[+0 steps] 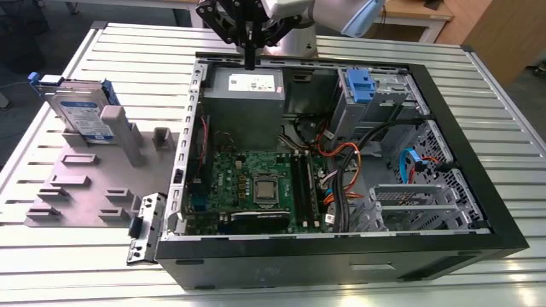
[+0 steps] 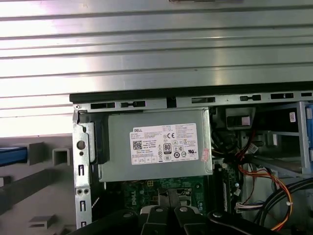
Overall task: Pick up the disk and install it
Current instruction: 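Reach for the disk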
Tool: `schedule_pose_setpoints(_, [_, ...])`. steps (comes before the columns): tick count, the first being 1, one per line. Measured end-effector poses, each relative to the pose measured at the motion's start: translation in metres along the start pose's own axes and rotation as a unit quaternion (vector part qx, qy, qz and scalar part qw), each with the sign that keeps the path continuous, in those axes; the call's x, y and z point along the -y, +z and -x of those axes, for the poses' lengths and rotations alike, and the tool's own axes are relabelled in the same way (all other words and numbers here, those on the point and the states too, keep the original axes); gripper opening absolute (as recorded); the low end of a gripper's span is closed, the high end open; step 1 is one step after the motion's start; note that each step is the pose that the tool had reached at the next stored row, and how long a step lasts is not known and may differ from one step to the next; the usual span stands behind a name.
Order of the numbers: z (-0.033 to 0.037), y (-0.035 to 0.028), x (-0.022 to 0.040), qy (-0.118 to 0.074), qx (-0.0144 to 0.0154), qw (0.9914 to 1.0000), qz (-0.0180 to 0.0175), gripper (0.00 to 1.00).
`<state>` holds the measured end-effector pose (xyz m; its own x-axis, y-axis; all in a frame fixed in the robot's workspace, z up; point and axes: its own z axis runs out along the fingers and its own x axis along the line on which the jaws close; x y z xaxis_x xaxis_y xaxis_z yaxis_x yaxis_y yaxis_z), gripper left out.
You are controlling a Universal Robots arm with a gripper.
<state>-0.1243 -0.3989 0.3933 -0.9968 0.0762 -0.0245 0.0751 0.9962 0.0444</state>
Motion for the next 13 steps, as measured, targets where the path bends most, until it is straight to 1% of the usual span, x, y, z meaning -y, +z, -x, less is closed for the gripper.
schedule_pose_setpoints(9, [-0.0082,-0.0002,0.0006,0.0,0.0,1.0,0.0,0.11])
schedule_pose_setpoints(13, [-0.0091,-0.0003,0.0007,0.0,0.0,1.0,0.0,0.11])
